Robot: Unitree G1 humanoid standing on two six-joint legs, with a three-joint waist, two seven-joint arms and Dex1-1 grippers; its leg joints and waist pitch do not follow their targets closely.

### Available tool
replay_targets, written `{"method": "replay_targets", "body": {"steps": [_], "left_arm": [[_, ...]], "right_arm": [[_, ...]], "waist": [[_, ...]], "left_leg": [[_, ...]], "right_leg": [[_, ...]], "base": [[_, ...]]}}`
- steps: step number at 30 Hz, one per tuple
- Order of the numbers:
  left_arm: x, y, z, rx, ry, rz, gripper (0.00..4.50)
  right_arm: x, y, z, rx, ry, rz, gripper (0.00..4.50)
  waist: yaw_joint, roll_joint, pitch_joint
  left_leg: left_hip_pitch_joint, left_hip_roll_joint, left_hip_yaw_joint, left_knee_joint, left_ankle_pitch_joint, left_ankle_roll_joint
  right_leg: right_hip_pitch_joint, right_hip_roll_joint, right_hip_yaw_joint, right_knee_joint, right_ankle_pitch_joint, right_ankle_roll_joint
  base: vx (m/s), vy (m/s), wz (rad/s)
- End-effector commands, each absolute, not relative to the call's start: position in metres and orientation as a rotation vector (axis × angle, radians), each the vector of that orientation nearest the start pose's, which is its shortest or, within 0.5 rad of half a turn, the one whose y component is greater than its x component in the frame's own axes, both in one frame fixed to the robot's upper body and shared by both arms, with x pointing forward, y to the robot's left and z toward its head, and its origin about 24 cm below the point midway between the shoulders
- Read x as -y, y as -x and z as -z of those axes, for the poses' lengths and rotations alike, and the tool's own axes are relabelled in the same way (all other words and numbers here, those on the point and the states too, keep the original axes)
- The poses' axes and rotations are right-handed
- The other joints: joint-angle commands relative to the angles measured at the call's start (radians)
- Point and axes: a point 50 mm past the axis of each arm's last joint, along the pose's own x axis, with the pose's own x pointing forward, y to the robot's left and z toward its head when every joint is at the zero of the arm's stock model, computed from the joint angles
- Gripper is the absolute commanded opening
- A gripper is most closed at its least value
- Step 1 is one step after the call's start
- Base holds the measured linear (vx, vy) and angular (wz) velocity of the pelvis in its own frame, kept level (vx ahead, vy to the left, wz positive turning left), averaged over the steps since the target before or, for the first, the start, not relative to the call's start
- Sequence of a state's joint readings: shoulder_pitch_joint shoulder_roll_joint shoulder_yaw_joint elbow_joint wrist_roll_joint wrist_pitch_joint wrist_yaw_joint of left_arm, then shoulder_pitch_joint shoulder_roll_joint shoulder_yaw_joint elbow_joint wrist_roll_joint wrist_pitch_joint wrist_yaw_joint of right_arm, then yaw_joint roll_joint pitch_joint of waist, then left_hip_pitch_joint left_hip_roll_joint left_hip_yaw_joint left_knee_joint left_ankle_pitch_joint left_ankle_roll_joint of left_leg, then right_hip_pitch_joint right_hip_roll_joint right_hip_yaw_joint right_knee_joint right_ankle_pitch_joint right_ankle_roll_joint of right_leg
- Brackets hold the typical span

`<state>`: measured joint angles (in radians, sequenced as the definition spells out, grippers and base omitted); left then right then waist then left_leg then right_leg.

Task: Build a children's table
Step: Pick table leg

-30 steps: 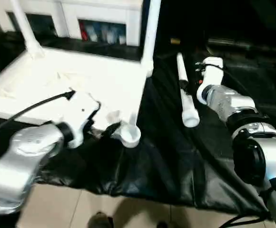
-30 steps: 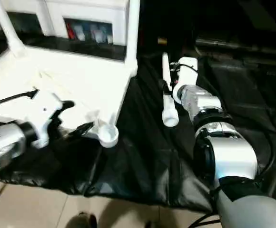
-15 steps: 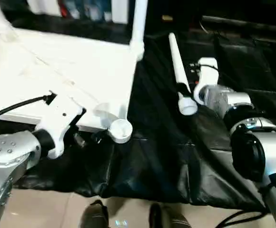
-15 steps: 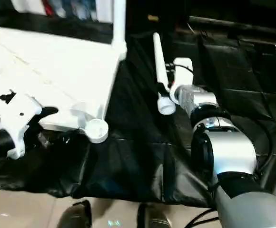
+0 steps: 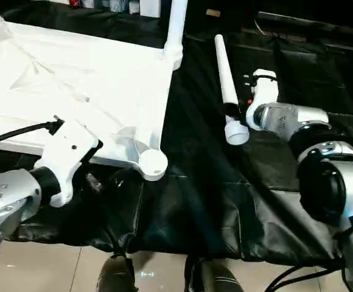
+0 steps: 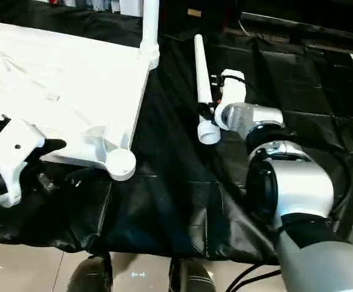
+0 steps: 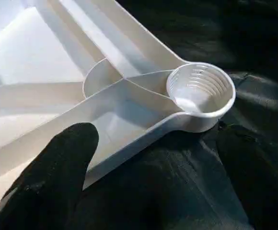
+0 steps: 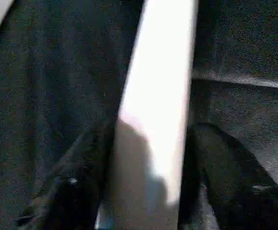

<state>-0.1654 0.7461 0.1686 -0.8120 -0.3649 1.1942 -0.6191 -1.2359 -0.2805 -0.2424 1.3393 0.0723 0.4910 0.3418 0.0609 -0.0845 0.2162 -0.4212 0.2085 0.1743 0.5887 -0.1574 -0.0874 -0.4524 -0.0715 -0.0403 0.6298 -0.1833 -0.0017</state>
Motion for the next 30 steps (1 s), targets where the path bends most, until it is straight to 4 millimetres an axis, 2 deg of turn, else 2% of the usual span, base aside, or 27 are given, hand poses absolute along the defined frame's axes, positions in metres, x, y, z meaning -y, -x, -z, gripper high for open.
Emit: {"method": "replay_targets", "body": {"steps": [1,5,6,10,12,13,14,15,16,17,19,20,21,22,23,24,25,26,27,28,29,30], "left_arm": [[-0.195,-0.212,-0.178,-0.379,-0.442,0.641,4.50],[-0.193,-0.210,-0.174,-0.411,-0.425,0.699,4.50],[-0.192,-0.210,-0.173,-0.417,-0.418,0.709,4.50],[-0.189,-0.209,-0.168,-0.441,-0.401,0.742,4.50],[-0.188,-0.212,-0.167,-0.440,-0.400,0.742,4.50],[-0.188,-0.213,-0.167,-0.439,-0.400,0.740,4.50],[-0.189,-0.216,-0.168,-0.429,-0.399,0.728,4.50],[-0.189,-0.218,-0.168,-0.422,-0.398,0.717,4.50],[-0.190,-0.224,-0.169,-0.404,-0.394,0.693,4.50],[-0.190,-0.226,-0.169,-0.396,-0.391,0.683,4.50],[-0.190,-0.232,-0.170,-0.368,-0.378,0.650,4.50],[-0.189,-0.237,-0.171,-0.344,-0.370,0.623,4.50],[-0.189,-0.237,-0.171,-0.344,-0.370,0.623,4.50],[-0.183,-0.243,-0.171,-0.304,-0.351,0.608,4.50],[-0.183,-0.243,-0.171,-0.304,-0.351,0.608,4.50],[-0.183,-0.243,-0.171,-0.304,-0.351,0.608,4.50],[-0.170,-0.260,-0.170,-0.225,-0.296,0.590,4.50],[-0.169,-0.261,-0.170,-0.219,-0.292,0.589,4.50],[-0.165,-0.266,-0.169,-0.198,-0.279,0.584,4.50],[-0.160,-0.275,-0.169,-0.172,-0.233,0.566,4.50],[-0.156,-0.284,-0.168,-0.147,-0.183,0.540,4.50],[-0.156,-0.284,-0.168,-0.147,-0.183,0.540,4.50]], "right_arm": [[0.175,-0.399,-0.103,-0.690,-0.117,-0.232,2.40],[0.183,-0.395,-0.098,-0.732,-0.071,-0.261,2.24],[0.185,-0.393,-0.097,-0.741,-0.067,-0.264,2.15],[0.193,-0.389,-0.091,-0.770,-0.071,-0.256,1.96],[0.197,-0.388,-0.090,-0.772,-0.083,-0.241,1.91],[0.197,-0.388,-0.090,-0.771,-0.086,-0.240,1.90],[0.199,-0.388,-0.091,-0.762,-0.104,-0.232,1.89],[0.200,-0.389,-0.093,-0.753,-0.117,-0.230,1.88],[0.201,-0.390,-0.096,-0.730,-0.148,-0.232,1.88],[0.201,-0.391,-0.098,-0.719,-0.165,-0.237,1.88],[0.201,-0.394,-0.106,-0.678,-0.227,-0.256,1.87],[0.202,-0.395,-0.112,-0.644,-0.270,-0.281,1.86],[0.202,-0.395,-0.112,-0.644,-0.270,-0.281,1.86],[0.204,-0.397,-0.121,-0.596,-0.334,-0.315,1.86],[0.204,-0.397,-0.121,-0.596,-0.334,-0.315,1.86],[0.204,-0.397,-0.121,-0.596,-0.334,-0.315,1.86],[0.212,-0.398,-0.134,-0.484,-0.473,-0.369,1.86],[0.213,-0.398,-0.134,-0.476,-0.484,-0.374,1.86],[0.215,-0.397,-0.137,-0.448,-0.522,-0.390,1.86],[0.220,-0.396,-0.139,-0.395,-0.560,-0.409,1.86],[0.226,-0.394,-0.140,-0.324,-0.619,-0.433,1.86],[0.226,-0.394,-0.140,-0.324,-0.619,-0.433,1.86]], "waist": [[0.002,0.025,-0.072],[0.000,0.024,-0.087],[0.001,0.024,-0.086],[0.003,0.022,-0.102],[0.003,0.019,-0.112],[0.003,0.019,-0.112],[0.005,0.015,-0.119],[0.005,0.016,-0.119],[0.005,0.013,-0.125],[0.009,0.003,-0.144],[0.012,0.007,-0.142],[0.014,0.002,-0.162],[0.015,0.000,-0.162],[0.018,0.002,-0.180],[0.021,0.002,-0.179],[0.023,0.004,-0.182],[0.024,0.014,-0.184],[0.029,0.023,-0.183],[0.037,0.014,-0.188],[0.043,0.029,-0.192],[0.044,0.033,-0.192],[0.048,0.029,-0.188]], "left_leg": [[0.033,0.007,0.008,-0.069,-0.106,-0.030],[0.033,0.007,0.009,-0.065,-0.081,-0.030],[0.033,0.008,0.010,-0.064,-0.080,-0.029],[0.034,0.007,0.011,-0.058,-0.053,-0.024],[0.035,0.007,0.012,-0.055,-0.050,-0.023],[0.034,0.006,0.012,-0.055,-0.052,-0.023],[0.035,0.006,0.013,-0.053,-0.053,-0.022],[0.034,0.006,0.013,-0.053,-0.058,-0.023],[0.034,0.006,0.012,-0.052,-0.063,-0.023],[0.041,0.007,0.014,-0.047,-0.065,-0.022],[0.034,0.008,0.013,-0.047,-0.082,-0.027],[0.034,0.009,0.010,-0.042,-0.083,-0.032],[0.034,0.009,0.011,-0.041,-0.075,-0.030],[0.033,0.009,0.010,-0.036,-0.061,-0.026],[0.031,0.009,0.011,-0.035,-0.060,-0.021],[0.029,0.008,0.010,-0.034,-0.061,-0.019],[0.030,0.008,0.010,-0.034,-0.073,-0.019],[0.033,0.008,0.011,-0.033,-0.095,-0.018],[0.037,0.009,0.013,-0.032,-0.131,-0.011],[0.032,0.008,0.008,-0.031,-0.150,-0.011],[0.032,0.010,0.008,-0.031,-0.175,-0.011],[0.035,0.008,0.012,-0.033,-0.202,-0.011]], "right_leg": [[0.059,-0.047,0.036,-0.053,-0.063,-0.235],[0.065,-0.046,0.036,-0.047,-0.031,-0.249],[0.064,-0.047,0.037,-0.047,-0.026,-0.251],[0.071,-0.044,0.036,-0.039,0.021,-0.266],[0.073,-0.044,0.035,-0.037,0.030,-0.270],[0.073,-0.044,0.035,-0.037,0.029,-0.271],[0.075,-0.044,0.036,-0.036,0.027,-0.270],[0.074,-0.044,0.036,-0.036,0.024,-0.271],[0.076,-0.044,0.036,-0.035,0.018,-0.268],[0.081,-0.044,0.035,-0.033,0.014,-0.270],[0.079,-0.046,0.035,-0.031,0.001,-0.267],[0.090,-0.049,0.032,-0.025,-0.009,-0.267],[0.089,-0.050,0.032,-0.025,-0.001,-0.264],[0.094,-0.049,0.030,-0.021,0.017,-0.268],[0.090,-0.048,0.030,-0.022,0.027,-0.267],[0.089,-0.049,0.028,-0.021,0.026,-0.266],[0.087,-0.048,0.029,-0.022,0.023,-0.267],[0.083,-0.045,0.030,-0.028,0.022,-0.265],[0.083,-0.044,0.030,-0.031,0.005,-0.262],[0.085,-0.049,0.029,-0.027,-0.030,-0.260],[0.081,-0.049,0.029,-0.036,-0.059,-0.255],[0.076,-0.047,0.029,-0.049,-0.091,-0.245]], "base": [[0.000,0.000,0.00],[0.000,0.000,0.00],[0.000,0.000,0.00],[0.000,0.000,0.00],[0.000,0.000,0.00],[0.000,0.000,0.00],[0.000,0.000,0.00],[0.000,0.000,0.00],[0.000,0.000,0.00],[0.000,0.000,0.00],[0.000,0.000,0.00],[0.000,0.000,0.00],[0.000,0.000,0.00],[-0.053,0.006,-0.01],[0.000,0.000,0.00],[0.000,0.000,0.00],[0.000,0.000,0.00],[0.000,0.000,0.00],[0.000,0.000,0.00],[0.000,0.000,0.00],[0.000,0.000,0.00],[0.000,0.000,0.00]]}}
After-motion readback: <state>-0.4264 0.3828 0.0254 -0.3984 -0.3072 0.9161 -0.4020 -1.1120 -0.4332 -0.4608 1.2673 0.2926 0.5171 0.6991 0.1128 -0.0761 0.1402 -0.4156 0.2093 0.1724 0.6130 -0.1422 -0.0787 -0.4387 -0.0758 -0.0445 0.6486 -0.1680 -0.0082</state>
